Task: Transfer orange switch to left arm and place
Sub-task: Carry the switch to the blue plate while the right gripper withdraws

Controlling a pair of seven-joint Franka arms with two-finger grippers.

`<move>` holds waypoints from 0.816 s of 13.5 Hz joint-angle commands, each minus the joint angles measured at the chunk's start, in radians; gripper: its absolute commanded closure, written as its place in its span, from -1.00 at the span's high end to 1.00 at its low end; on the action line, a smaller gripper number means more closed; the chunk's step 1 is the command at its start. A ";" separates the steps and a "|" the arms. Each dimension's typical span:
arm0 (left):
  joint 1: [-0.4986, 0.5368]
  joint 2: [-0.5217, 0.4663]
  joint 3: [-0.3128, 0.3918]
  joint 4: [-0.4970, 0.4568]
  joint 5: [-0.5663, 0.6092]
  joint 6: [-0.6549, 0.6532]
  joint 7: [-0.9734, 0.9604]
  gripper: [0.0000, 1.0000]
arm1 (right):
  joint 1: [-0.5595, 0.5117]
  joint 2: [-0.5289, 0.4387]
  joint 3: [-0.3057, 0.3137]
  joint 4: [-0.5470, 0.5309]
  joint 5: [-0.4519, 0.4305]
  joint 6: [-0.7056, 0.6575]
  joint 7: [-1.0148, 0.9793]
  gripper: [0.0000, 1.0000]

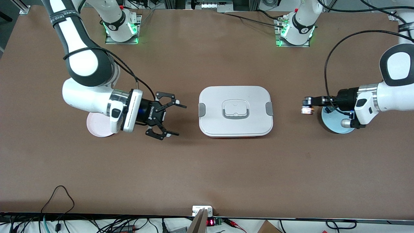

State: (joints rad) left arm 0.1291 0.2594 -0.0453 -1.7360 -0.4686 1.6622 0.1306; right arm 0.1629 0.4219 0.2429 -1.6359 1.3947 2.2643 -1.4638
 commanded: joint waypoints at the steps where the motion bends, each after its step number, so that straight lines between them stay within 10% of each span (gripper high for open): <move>1: 0.065 0.027 -0.011 -0.007 0.259 -0.003 0.081 -1.00 | -0.040 -0.068 -0.002 -0.125 -0.049 -0.015 0.165 1.00; 5: 0.188 0.089 -0.011 -0.068 0.563 0.190 0.093 -1.00 | -0.086 -0.084 -0.007 -0.157 -0.222 -0.048 0.591 1.00; 11: 0.241 0.124 -0.010 -0.263 0.605 0.513 0.092 -1.00 | -0.103 -0.129 -0.048 -0.141 -0.756 -0.242 1.234 1.00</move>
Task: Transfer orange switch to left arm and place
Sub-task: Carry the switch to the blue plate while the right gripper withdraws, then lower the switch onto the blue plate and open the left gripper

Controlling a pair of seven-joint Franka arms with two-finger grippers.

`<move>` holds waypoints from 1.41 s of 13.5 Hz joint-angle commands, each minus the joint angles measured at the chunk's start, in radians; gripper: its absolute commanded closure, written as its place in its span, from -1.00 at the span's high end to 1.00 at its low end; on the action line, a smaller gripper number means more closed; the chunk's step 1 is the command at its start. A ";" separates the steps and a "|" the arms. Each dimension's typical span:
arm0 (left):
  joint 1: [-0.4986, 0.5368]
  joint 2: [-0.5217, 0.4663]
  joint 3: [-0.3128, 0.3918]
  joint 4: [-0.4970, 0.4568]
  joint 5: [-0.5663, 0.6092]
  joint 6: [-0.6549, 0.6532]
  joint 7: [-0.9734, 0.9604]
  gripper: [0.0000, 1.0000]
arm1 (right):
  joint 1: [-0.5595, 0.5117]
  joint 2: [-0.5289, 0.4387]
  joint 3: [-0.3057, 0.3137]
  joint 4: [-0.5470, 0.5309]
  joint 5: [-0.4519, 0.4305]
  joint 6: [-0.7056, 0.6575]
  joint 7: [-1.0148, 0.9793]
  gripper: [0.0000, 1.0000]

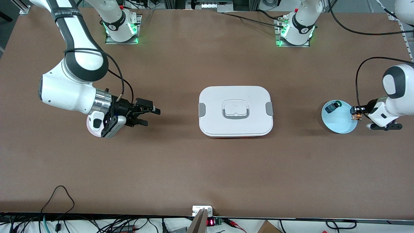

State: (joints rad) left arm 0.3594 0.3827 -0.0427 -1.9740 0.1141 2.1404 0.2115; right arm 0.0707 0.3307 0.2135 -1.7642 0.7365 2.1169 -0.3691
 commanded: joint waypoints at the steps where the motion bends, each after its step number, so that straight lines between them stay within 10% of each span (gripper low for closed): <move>1: 0.010 0.015 -0.013 -0.028 0.022 0.061 0.011 -1.00 | -0.011 -0.044 -0.035 -0.008 -0.145 -0.144 0.189 1.00; 9: 0.007 0.125 -0.013 -0.020 0.024 0.144 -0.001 -0.81 | -0.005 -0.104 -0.083 0.190 -0.638 -0.592 0.470 1.00; 10: 0.004 0.127 -0.013 -0.019 0.024 0.144 -0.003 -0.49 | -0.005 -0.117 -0.083 0.224 -0.694 -0.638 0.475 1.00; 12: 0.004 0.124 -0.013 0.001 0.024 0.138 0.008 0.99 | -0.012 -0.140 -0.086 0.276 -0.861 -0.666 0.466 1.00; 13: 0.004 0.117 -0.013 0.018 0.024 0.125 0.003 1.00 | -0.029 -0.139 -0.109 0.308 -0.928 -0.658 0.464 1.00; 16: 0.004 0.085 -0.019 0.156 0.024 -0.021 0.003 1.00 | -0.063 -0.145 -0.166 0.342 -0.942 -0.606 0.481 1.00; 19: -0.005 0.078 -0.028 0.437 0.025 -0.309 0.006 1.00 | -0.179 -0.162 -0.180 0.304 -0.771 -0.586 0.469 1.00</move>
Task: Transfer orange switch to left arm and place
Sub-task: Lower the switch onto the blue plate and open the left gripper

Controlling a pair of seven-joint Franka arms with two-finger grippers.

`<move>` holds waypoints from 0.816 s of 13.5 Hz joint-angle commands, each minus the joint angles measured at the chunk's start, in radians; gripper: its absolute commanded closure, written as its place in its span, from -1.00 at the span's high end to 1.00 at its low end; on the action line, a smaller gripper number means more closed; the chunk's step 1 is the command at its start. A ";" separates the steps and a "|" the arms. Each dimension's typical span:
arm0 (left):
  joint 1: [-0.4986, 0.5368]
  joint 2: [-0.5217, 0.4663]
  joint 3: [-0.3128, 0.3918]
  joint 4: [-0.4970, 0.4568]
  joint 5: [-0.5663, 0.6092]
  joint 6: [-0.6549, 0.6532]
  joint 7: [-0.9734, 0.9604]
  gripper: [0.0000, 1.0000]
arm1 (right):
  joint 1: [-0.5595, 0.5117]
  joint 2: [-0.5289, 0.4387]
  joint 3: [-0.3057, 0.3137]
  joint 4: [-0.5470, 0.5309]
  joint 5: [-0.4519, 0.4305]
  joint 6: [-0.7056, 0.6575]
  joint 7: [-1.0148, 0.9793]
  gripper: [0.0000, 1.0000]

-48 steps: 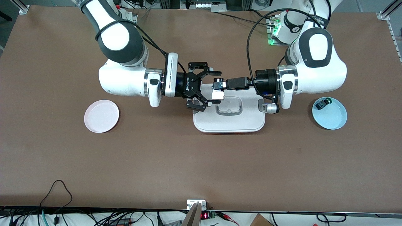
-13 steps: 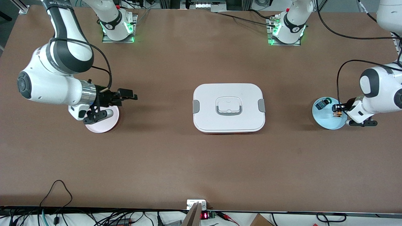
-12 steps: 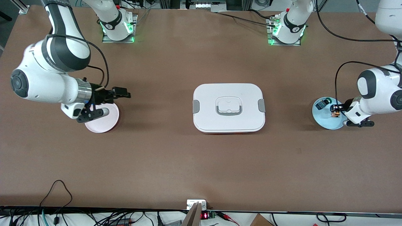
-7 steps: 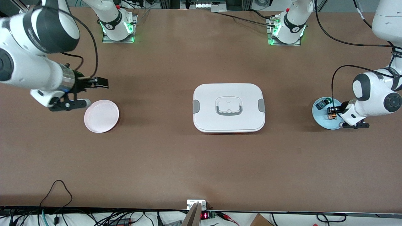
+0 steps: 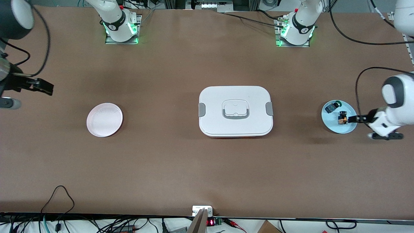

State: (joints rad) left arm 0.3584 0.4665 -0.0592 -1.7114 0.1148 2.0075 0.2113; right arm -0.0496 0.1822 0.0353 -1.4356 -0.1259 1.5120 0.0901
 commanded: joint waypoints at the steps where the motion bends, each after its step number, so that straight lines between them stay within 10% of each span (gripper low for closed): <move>1: -0.012 -0.006 -0.016 0.267 0.020 -0.259 0.010 1.00 | -0.050 -0.015 -0.024 -0.028 0.101 0.016 0.008 1.00; 4: -0.019 -0.043 -0.083 0.426 0.020 -0.444 -0.013 1.00 | 0.043 -0.070 -0.119 -0.133 0.101 0.093 -0.027 1.00; 11: -0.022 -0.180 -0.231 0.429 0.005 -0.513 -0.201 1.00 | 0.059 -0.148 -0.127 -0.219 0.103 0.140 -0.116 1.00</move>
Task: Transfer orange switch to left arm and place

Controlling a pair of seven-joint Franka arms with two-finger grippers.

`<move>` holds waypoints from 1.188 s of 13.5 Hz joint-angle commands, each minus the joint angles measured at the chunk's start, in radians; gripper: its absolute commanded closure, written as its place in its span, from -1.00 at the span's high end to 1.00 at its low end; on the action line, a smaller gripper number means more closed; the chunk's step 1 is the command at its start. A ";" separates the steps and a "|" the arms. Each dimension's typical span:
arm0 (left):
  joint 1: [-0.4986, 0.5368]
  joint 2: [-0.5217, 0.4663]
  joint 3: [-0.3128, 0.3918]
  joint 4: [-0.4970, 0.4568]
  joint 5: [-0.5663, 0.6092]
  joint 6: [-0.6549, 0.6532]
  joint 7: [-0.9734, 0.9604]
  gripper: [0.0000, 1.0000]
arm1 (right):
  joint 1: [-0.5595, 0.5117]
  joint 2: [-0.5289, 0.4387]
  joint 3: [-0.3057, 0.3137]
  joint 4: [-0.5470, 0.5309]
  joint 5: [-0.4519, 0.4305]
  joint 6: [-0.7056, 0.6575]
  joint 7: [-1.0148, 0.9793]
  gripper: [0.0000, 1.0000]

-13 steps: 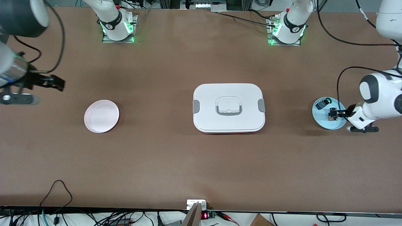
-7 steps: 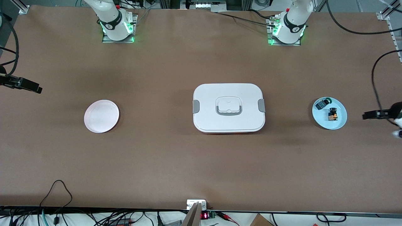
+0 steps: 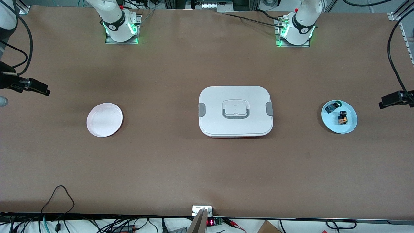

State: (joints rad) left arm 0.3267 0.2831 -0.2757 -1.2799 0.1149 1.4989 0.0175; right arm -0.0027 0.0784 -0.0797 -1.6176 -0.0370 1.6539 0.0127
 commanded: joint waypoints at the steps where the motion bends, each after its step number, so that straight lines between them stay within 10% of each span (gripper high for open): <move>1: 0.012 0.001 -0.029 -0.002 0.003 -0.005 -0.007 1.00 | 0.012 -0.046 -0.012 -0.039 0.016 -0.005 -0.039 1.00; 6: -0.039 -0.057 -0.074 -0.102 -0.023 0.009 -0.016 1.00 | 0.012 -0.032 -0.011 -0.018 0.009 -0.009 -0.040 1.00; 10: -0.305 -0.211 0.240 -0.321 -0.096 0.139 -0.045 1.00 | 0.021 -0.025 -0.012 -0.008 0.014 -0.008 -0.034 1.00; 16: -0.310 -0.234 0.251 -0.310 -0.084 0.162 -0.065 1.00 | 0.035 -0.023 -0.011 -0.005 0.022 0.000 -0.036 1.00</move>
State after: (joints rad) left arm 0.0281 0.0598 -0.0318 -1.6010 0.0323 1.6517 -0.0354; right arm 0.0112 0.0592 -0.0800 -1.6271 -0.0328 1.6505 -0.0126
